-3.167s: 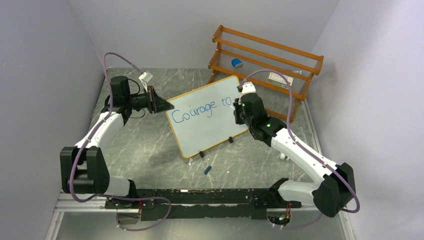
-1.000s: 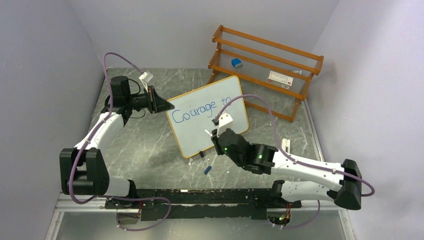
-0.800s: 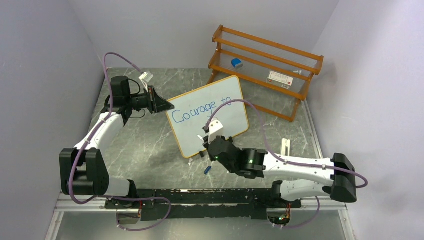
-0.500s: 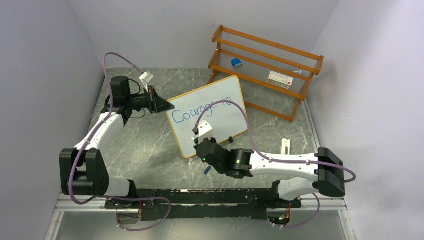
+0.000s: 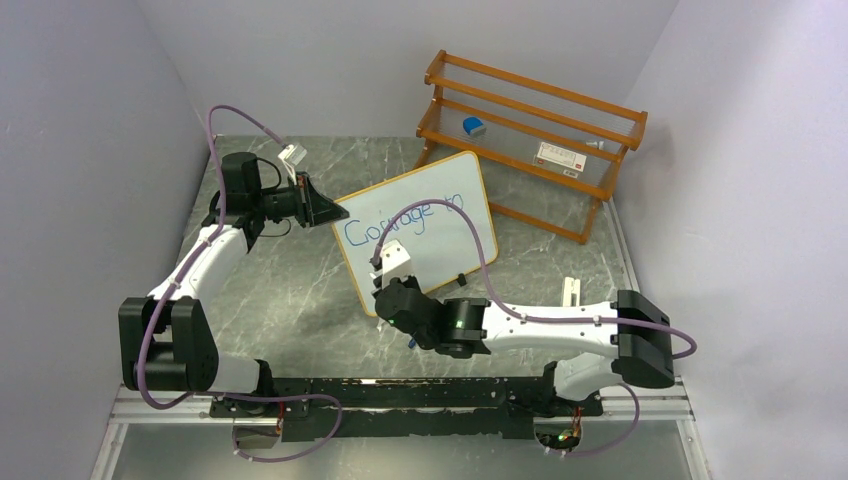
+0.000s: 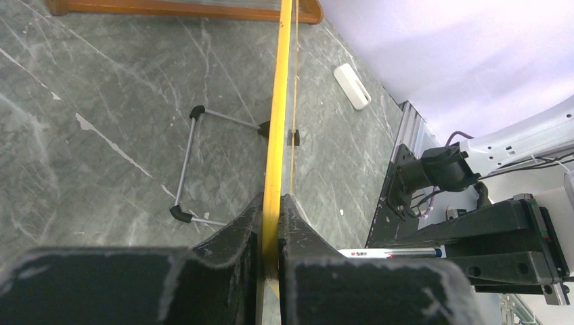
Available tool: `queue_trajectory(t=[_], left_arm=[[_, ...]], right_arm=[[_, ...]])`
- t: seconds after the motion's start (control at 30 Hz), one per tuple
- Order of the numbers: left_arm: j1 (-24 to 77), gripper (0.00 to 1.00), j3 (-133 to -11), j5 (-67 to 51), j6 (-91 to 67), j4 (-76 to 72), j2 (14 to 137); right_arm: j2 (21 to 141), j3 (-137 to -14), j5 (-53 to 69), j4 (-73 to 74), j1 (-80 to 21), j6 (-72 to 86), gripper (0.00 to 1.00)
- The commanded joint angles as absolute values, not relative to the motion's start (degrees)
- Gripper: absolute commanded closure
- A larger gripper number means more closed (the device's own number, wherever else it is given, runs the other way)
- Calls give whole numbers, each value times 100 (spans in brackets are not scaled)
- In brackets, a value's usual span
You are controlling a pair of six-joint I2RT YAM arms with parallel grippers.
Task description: Write a sentence on the whiteboard
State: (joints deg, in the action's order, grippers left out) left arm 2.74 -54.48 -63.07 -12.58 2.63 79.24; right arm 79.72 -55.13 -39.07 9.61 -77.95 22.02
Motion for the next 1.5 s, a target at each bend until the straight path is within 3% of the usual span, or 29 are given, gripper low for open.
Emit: queue_trajectory(t=[0.0,1.47], left_arm=[[439,95,-5335,-5967,-994,567,7989],[439,95,-5339,-5957,-995,571,7961]], right_arm=[[8156,-5782,-4201,868,-7844,2349,100],[8754,-6258,-4527,1468,-7841,2492,100]])
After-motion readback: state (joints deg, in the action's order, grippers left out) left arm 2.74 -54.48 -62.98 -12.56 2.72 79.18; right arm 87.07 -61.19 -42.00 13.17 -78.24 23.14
